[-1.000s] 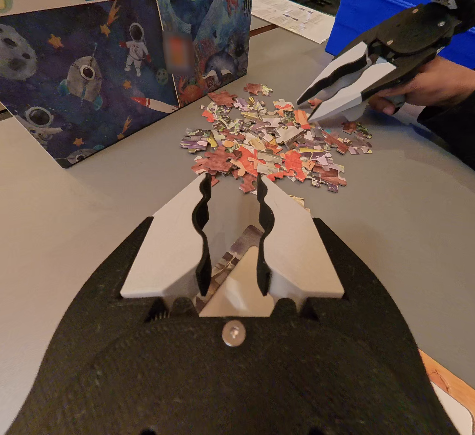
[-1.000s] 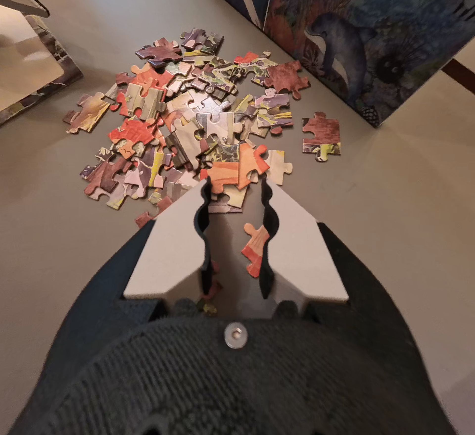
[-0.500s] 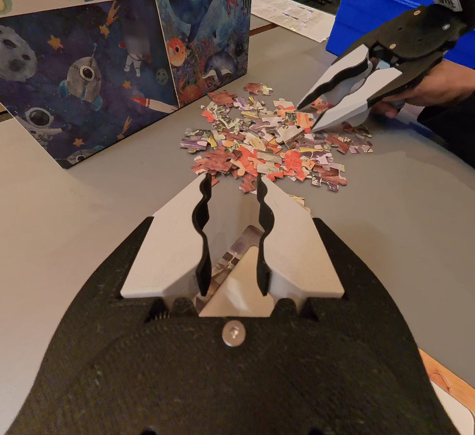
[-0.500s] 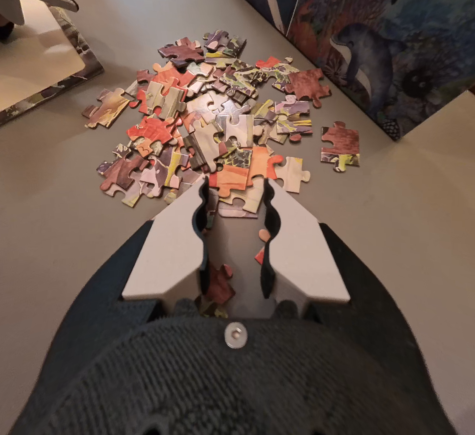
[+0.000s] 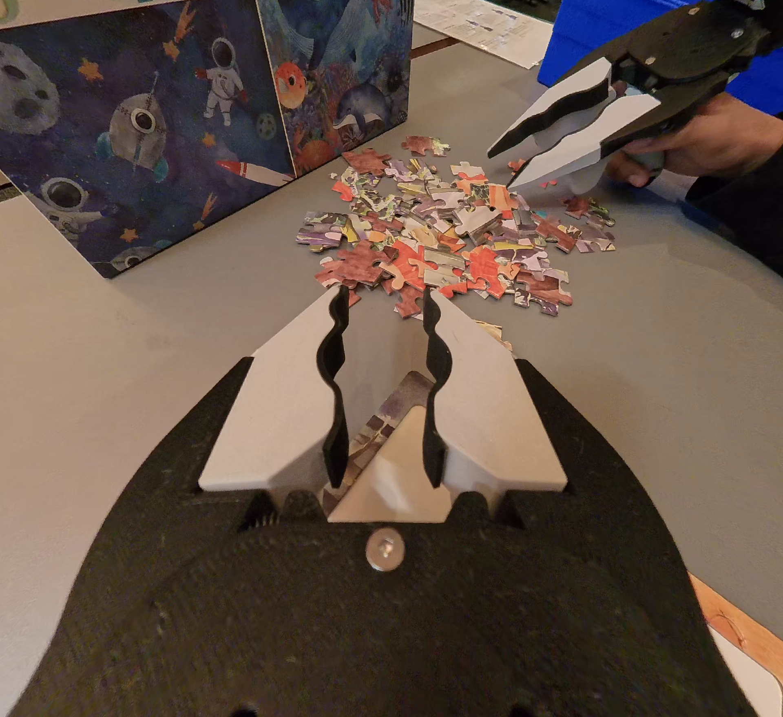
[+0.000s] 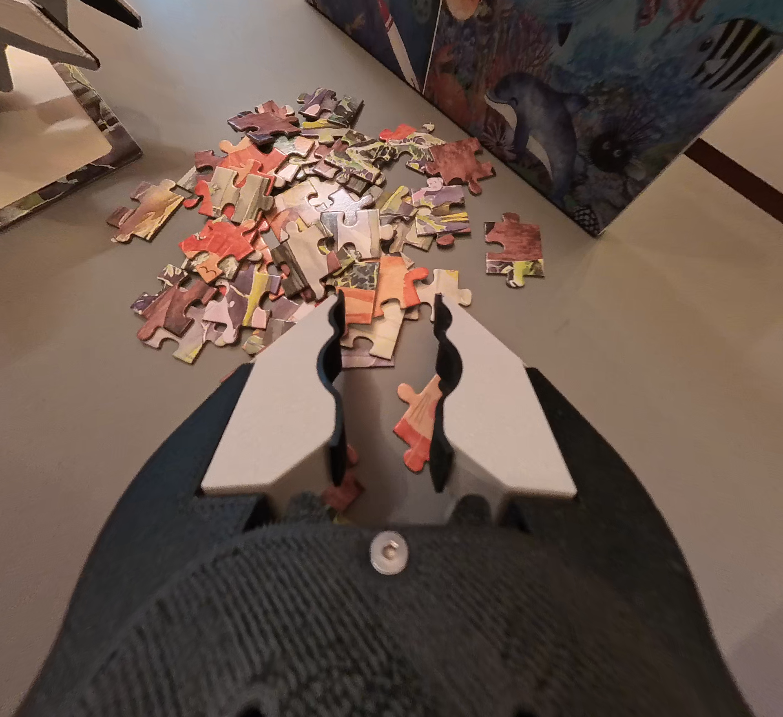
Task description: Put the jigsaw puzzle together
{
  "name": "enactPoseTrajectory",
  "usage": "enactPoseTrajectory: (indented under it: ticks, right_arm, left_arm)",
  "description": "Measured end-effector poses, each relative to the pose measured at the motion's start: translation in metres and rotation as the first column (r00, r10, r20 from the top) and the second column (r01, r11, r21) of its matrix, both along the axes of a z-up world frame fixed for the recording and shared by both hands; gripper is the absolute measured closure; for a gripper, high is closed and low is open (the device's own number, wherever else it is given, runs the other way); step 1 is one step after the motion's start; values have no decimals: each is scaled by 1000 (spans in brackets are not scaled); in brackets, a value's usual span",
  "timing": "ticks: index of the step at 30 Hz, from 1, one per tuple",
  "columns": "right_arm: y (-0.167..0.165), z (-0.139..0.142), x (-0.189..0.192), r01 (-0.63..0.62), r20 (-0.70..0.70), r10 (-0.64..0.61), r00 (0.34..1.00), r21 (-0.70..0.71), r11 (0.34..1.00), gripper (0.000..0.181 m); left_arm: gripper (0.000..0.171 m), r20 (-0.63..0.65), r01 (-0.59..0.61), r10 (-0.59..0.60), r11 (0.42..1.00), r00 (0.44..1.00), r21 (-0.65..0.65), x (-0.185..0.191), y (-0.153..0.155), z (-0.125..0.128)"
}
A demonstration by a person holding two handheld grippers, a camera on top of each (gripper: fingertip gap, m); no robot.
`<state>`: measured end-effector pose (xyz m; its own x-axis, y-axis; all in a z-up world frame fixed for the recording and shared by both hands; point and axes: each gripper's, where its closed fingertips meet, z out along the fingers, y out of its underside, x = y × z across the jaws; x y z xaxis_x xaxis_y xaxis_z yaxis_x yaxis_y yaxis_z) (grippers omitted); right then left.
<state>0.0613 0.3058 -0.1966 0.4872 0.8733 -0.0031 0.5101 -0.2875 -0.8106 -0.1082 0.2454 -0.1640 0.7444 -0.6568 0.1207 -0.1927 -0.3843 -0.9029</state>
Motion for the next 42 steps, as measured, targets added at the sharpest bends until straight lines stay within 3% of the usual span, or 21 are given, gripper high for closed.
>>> enactPoseTrajectory:
  ticks: [15, 23, 32, 36, 42]
  right_arm:
    - [-8, -8, -8, -37, 34, 37, 999, -15, 999, 141]
    - [-6, -10, -7, -16, 54, 16, 998, -9, 1000, 152]
    - [-7, -9, -6, -22, 60, 22, 998, 1, 1000, 176]
    - [-10, -9, -10, -35, 55, 36, 998, -6, 999, 176]
    - [-35, -4, -32, -166, 28, 166, 986, -10, 986, 170]
  left_arm:
    - [138, 1, -1, 1, 1000, 1000, -2, 0, 0, 0]
    - [138, 4, -2, 2, 1000, 1000, -4, 0, 0, 0]
    - [138, 3, -1, 1, 1000, 1000, -3, 0, 0, 0]
    - [138, 3, -1, 1, 1000, 1000, -4, 0, 0, 0]
    - [138, 5, -2, 2, 1000, 1000, -6, 0, 1, 0]
